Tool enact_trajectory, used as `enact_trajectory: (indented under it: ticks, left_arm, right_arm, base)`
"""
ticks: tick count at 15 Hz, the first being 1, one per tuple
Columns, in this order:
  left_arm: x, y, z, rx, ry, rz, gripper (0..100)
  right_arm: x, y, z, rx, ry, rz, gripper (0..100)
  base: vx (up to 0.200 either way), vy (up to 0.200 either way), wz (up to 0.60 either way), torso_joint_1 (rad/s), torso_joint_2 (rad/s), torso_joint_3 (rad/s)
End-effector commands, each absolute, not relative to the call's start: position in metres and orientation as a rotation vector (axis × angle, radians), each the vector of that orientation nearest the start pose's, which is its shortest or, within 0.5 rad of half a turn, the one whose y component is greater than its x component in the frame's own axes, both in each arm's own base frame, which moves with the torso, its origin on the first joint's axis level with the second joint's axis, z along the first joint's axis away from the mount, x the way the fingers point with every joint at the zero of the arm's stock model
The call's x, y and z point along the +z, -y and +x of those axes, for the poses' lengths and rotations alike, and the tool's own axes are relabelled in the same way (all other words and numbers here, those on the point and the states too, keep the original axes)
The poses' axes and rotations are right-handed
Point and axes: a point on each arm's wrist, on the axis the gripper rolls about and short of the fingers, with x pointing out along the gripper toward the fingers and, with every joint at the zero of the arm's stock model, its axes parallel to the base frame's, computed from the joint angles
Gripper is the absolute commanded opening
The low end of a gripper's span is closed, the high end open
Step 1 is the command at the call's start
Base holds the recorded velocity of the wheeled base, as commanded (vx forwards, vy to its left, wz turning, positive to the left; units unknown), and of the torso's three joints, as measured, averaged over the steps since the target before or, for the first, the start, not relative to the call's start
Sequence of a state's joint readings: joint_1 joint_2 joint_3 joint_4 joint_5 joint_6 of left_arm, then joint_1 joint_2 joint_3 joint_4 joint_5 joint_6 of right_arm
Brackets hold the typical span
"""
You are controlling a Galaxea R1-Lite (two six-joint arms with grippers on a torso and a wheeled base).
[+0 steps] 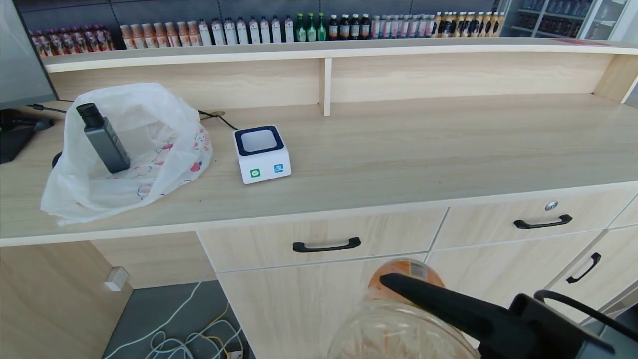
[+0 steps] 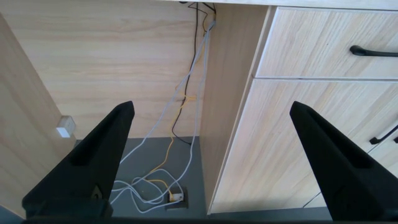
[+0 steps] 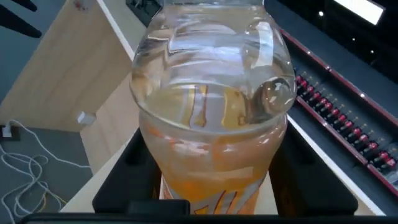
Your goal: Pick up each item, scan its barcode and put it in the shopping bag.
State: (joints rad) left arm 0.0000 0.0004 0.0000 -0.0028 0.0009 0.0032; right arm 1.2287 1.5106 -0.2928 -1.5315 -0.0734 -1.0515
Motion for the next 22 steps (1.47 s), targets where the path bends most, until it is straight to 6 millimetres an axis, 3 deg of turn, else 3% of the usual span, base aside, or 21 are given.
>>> enact_trajectory:
  ticks: [1, 11, 22]
  left_arm:
    - [0.076, 0.0, -0.023, 0.002, 0.005, 0.003, 100]
    - [0.076, 0.0, -0.023, 0.002, 0.003, 0.003, 100]
    - [0.076, 0.0, -0.023, 0.002, 0.003, 0.003, 100]
  right_arm:
    - [0.194, -0.197, 0.07, 0.819, 0.91, -0.847, 0]
    - [0.187, -0.184, 0.063, 0.734, 1.095, -1.121, 0]
    - [0.18, -0.18, 0.061, 0.684, 1.147, -1.267, 0]
  base:
    - [0.0, 0.0, 0.0, 0.0, 0.0, 0.0]
    - [0.0, 0.0, 0.0, 0.0, 0.0, 0.0]
    - [0.0, 0.0, 0.0, 0.0, 0.0, 0.0]
